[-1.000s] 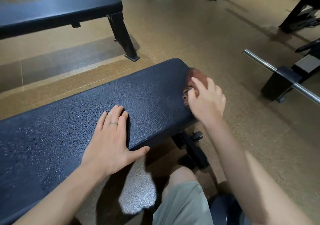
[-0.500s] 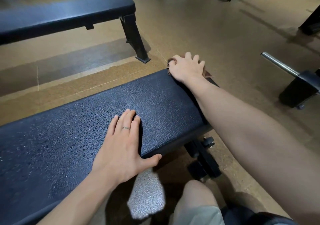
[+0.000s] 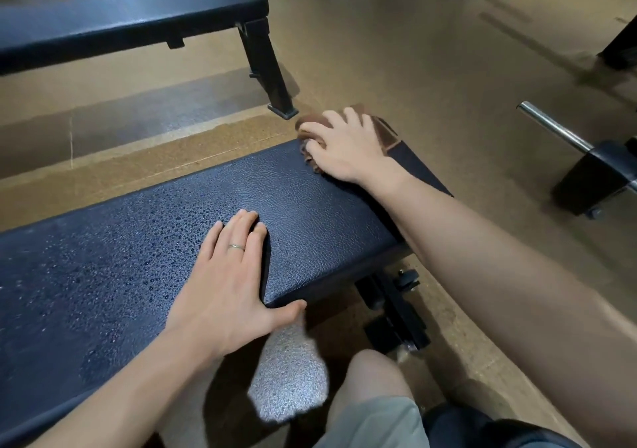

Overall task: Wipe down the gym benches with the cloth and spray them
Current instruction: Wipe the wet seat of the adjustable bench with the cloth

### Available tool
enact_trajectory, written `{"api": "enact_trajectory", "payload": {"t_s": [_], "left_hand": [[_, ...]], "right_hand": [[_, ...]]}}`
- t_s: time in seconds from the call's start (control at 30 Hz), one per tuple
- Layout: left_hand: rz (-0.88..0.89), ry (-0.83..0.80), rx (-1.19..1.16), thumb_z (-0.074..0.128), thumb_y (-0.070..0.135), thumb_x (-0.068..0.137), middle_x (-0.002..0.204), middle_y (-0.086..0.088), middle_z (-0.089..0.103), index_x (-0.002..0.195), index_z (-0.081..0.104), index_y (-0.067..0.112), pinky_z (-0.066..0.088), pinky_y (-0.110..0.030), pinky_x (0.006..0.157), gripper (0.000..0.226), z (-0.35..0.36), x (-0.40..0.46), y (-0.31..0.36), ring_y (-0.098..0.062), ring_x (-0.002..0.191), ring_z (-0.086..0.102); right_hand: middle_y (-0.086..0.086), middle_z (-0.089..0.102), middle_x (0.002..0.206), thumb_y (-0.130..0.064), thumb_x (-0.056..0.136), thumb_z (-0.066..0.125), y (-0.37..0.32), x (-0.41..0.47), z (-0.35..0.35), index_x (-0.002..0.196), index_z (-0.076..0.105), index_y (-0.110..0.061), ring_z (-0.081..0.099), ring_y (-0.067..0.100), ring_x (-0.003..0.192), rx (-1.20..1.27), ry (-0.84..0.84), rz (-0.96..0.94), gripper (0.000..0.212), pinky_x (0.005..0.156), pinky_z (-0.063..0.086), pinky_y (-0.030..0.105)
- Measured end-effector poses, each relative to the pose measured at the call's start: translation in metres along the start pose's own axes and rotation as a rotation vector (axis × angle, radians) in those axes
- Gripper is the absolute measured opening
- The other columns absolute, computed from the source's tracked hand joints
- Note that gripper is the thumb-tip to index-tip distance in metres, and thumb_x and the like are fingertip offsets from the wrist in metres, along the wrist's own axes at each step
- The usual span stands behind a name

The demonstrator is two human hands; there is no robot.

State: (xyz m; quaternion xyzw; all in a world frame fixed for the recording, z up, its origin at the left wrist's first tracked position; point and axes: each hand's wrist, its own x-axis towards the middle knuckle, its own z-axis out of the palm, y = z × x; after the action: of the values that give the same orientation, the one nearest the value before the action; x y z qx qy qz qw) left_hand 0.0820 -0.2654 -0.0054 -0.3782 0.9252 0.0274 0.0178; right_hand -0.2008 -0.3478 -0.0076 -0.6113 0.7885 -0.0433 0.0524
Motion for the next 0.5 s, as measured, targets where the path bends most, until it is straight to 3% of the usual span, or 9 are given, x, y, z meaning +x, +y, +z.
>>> {"api": "enact_trajectory", "payload": {"t_s": [0.17, 0.33, 0.5], "left_hand": [[0.011, 0.018, -0.008, 0.049, 0.093, 0.066, 0.160, -0.014, 0.036, 0.147, 0.045, 0.002, 0.013, -0.046, 0.126, 0.122, 0.001, 0.000, -0.002, -0.028, 0.154, 0.026], [0.011, 0.028, -0.030, 0.051, 0.093, 0.065, 0.160, -0.013, 0.035, 0.147, 0.045, 0.002, 0.013, -0.046, 0.127, 0.122, 0.000, -0.001, -0.003, -0.027, 0.154, 0.025], [-0.002, 0.027, -0.031, 0.049, 0.094, 0.064, 0.161, -0.012, 0.032, 0.149, 0.042, 0.003, 0.012, -0.046, 0.128, 0.124, -0.001, -0.001, -0.002, -0.026, 0.155, 0.021]], "right_hand": [[0.002, 0.059, 0.136, -0.057, 0.096, 0.029, 0.011, 0.016, -0.003, 0.137, 0.053, -0.048, 0.048, 0.026, 0.132, 0.038, 0.037, -0.040, 0.048, 0.113, 0.028, 0.051], [0.004, 0.056, 0.136, -0.053, 0.096, 0.030, 0.042, 0.009, -0.005, 0.136, 0.052, -0.048, 0.045, 0.030, 0.132, 0.157, 0.120, 0.161, 0.047, 0.106, 0.034, 0.050], [0.016, 0.054, 0.136, -0.052, 0.098, 0.028, 0.069, -0.044, -0.017, 0.139, 0.037, -0.052, 0.055, 0.043, 0.122, 0.328, 0.077, 0.418, 0.042, 0.104, 0.039, 0.052]]}}
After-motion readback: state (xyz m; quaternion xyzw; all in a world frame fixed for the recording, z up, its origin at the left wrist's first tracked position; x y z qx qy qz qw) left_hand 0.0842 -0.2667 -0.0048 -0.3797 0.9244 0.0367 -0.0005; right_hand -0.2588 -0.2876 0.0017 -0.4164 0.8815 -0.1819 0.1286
